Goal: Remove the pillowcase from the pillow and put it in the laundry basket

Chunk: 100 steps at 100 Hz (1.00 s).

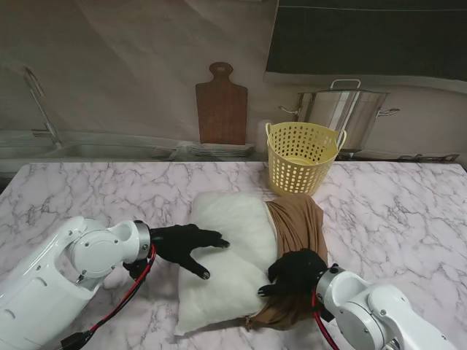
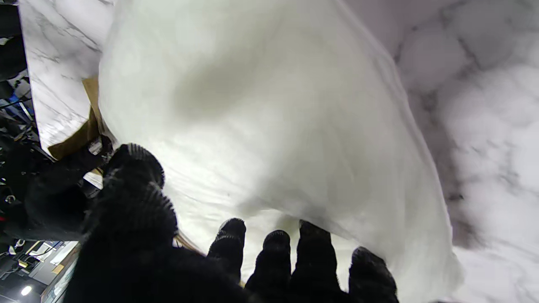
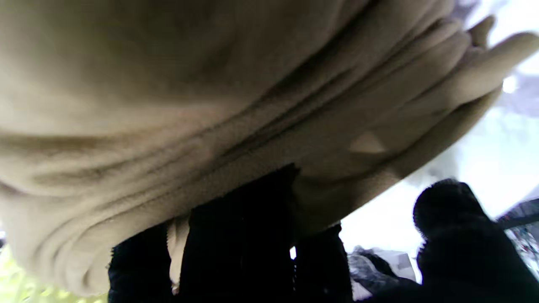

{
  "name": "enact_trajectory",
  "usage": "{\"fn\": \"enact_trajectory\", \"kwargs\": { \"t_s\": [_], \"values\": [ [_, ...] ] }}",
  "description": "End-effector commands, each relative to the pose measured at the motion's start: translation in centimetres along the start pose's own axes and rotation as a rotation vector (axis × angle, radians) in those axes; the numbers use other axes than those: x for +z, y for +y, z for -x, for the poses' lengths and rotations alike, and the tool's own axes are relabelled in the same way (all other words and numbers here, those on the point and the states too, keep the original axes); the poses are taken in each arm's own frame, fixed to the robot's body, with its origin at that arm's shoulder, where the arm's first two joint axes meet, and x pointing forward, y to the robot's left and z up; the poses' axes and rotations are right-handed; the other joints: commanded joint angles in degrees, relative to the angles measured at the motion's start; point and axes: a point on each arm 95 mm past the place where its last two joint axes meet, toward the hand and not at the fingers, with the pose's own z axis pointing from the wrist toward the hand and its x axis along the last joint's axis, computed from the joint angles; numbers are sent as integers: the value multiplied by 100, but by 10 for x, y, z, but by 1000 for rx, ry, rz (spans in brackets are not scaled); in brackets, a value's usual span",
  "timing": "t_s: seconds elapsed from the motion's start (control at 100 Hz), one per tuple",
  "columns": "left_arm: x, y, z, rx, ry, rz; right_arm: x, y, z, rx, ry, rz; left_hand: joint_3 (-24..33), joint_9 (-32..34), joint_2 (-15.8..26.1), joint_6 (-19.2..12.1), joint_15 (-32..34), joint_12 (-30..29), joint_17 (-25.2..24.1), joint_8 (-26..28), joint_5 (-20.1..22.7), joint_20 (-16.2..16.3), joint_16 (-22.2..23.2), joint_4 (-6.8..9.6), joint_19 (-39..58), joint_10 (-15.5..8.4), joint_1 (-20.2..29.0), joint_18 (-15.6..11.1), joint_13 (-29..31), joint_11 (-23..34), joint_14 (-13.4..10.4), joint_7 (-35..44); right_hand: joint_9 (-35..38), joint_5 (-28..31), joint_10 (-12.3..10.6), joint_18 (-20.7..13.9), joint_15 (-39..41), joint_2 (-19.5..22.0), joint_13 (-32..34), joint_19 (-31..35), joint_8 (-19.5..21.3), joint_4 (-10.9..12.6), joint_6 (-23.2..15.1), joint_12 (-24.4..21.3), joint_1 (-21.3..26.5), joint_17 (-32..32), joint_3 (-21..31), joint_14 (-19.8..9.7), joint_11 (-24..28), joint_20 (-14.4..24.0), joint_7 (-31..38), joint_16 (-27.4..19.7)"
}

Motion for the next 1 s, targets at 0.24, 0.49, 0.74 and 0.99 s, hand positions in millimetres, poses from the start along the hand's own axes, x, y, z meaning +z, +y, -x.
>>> {"fn": "enact_trajectory", "kwargs": {
  "t_s": [0.24,0.49,0.74,0.99],
  "values": [
    [21,-7,-15,14,-5,-171,23,-8,-30,100,152,-38,-98,93,947,92,129,95,-19,177,130,112,188,-9,3998,256,525,395,154,-1,512,105,-405,-693,-61,-351,-841,100,-381,-308,-497,71,-141,-356,107,-145,-134,365,-676,-231,-779,-281],
    [58,17,-12,3,-4,72,12,-10,-28,43,143,-27,-179,-361,644,192,56,43,-239,138,-273,-46,163,-2,3944,322,80,313,-143,-114,514,-59,-669,-796,-185,-385,-1000,196,-757,-225,-528,84,-395,-520,16,-345,-166,164,-891,-143,-791,-298],
    [66,38,1,52,-3,277,-14,-9,-4,-225,-30,-115,-101,-722,-88,62,-13,-41,-322,29,-528,-188,103,50,3648,247,-254,380,-337,-152,467,-154,-1411,-537,-71,-456,-1173,1045,-1542,-339,-478,20,-348,-675,-265,-596,-693,0,-1503,72,-714,-273],
    [66,47,10,91,-17,380,-28,-14,28,-315,-226,-215,-68,-707,-385,-18,-51,-70,-258,-26,-453,-196,57,67,3443,120,-438,410,-343,-138,355,-143,-1508,54,-72,-535,-998,1329,-1837,-415,39,47,-337,-707,-51,-678,-1259,-41,-1706,287,-192,-216]
  ]
}}
